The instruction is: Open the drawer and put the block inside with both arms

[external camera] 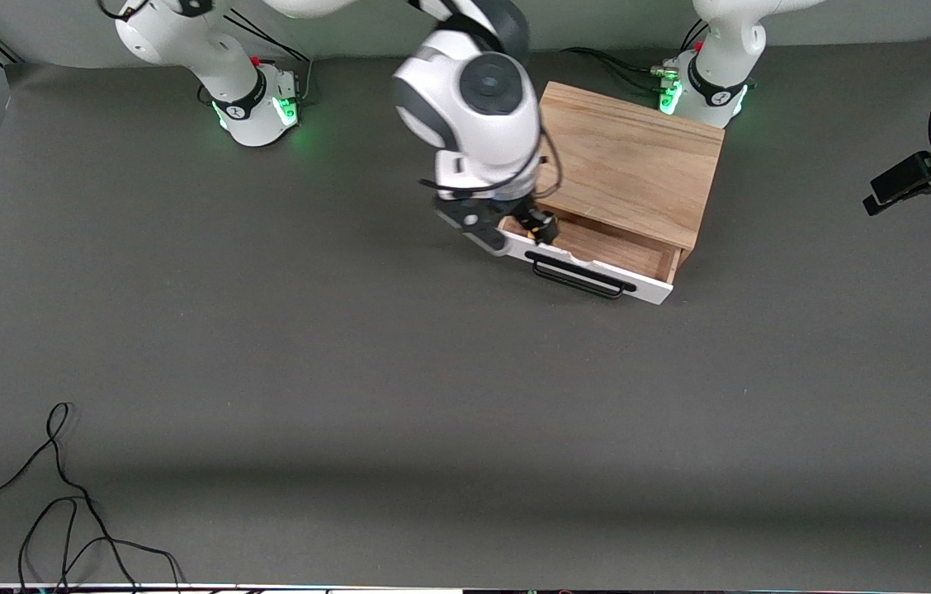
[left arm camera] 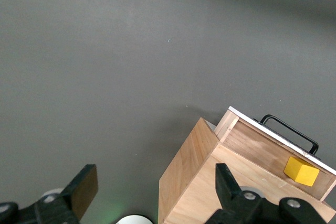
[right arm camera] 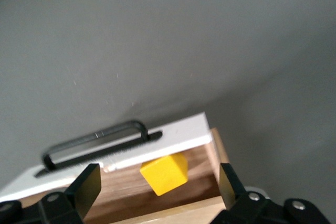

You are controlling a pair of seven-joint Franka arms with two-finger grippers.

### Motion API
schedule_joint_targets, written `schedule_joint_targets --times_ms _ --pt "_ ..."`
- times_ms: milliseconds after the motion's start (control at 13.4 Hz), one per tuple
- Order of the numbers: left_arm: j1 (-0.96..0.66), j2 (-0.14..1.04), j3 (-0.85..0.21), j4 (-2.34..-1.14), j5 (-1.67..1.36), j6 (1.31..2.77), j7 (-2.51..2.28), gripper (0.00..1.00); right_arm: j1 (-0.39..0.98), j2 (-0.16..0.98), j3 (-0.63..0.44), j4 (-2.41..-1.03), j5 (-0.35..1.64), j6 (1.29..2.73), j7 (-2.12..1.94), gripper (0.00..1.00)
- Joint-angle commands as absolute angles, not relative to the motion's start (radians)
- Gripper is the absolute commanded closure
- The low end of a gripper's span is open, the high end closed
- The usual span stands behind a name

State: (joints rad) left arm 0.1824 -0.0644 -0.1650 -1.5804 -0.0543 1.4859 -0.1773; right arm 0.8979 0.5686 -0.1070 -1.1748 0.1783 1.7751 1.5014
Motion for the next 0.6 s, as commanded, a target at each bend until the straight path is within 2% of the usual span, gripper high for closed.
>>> schedule_joint_targets --times_ms 0,300,524 --pt "0.187 -0.072 -0.169 -1.577 -0.064 1.486 -0.167 0.00 0.780 0.454 -0.104 -1.157 0.193 1.611 1.311 0.00" --pt "0.176 -0.080 -0.176 -1.578 -0.054 1.493 -0.166 0.00 0.596 0.310 -0.109 -1.198 0.184 1.494 0.976 0.00" --pt "0.176 -0.081 -0.178 -1.583 -0.048 1.488 -0.164 0.00 0.410 0.165 -0.103 -1.329 0.176 1.471 0.688 0.00"
